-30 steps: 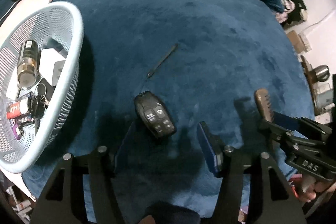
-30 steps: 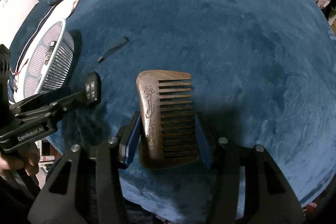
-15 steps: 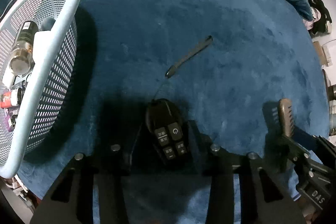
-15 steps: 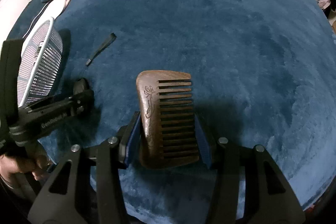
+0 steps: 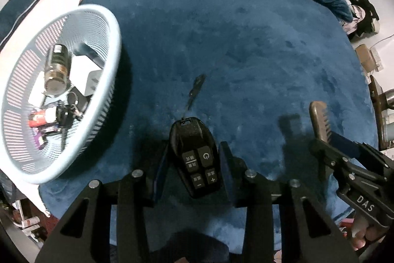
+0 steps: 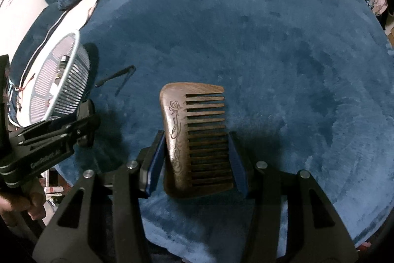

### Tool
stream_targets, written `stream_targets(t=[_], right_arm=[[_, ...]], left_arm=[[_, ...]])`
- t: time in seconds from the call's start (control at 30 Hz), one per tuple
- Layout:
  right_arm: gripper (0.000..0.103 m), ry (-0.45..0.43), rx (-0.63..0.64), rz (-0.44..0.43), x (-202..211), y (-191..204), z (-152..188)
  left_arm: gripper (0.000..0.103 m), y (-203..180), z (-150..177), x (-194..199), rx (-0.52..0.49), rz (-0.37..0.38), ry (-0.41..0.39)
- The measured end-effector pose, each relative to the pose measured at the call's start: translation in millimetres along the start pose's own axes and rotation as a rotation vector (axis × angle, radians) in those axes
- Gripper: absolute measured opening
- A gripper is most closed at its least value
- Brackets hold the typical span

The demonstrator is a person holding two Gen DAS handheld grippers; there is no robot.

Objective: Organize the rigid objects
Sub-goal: 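Lift the remote fob and wooden comb off the table with both tools, then carry the remote fob and comb into the basket and open both tools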

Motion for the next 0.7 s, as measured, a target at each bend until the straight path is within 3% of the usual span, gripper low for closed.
stream_targets(t=[0.7], right_arm=[[0.051,-0.055,0.037,-0.021,39,23,16]], left_arm=[[0.041,20,20,53,0.010,-0.014,-0.071]])
Point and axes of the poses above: each gripper's, at about its wrist camera, not at the fingertips, and x roughly against the way its jaws point, y to its left, z to its underside, the point moved 2 cm from there along -x, roughly the way its jaws point, and after that the axes turned 2 degrees about z, right-handed, at the moved point
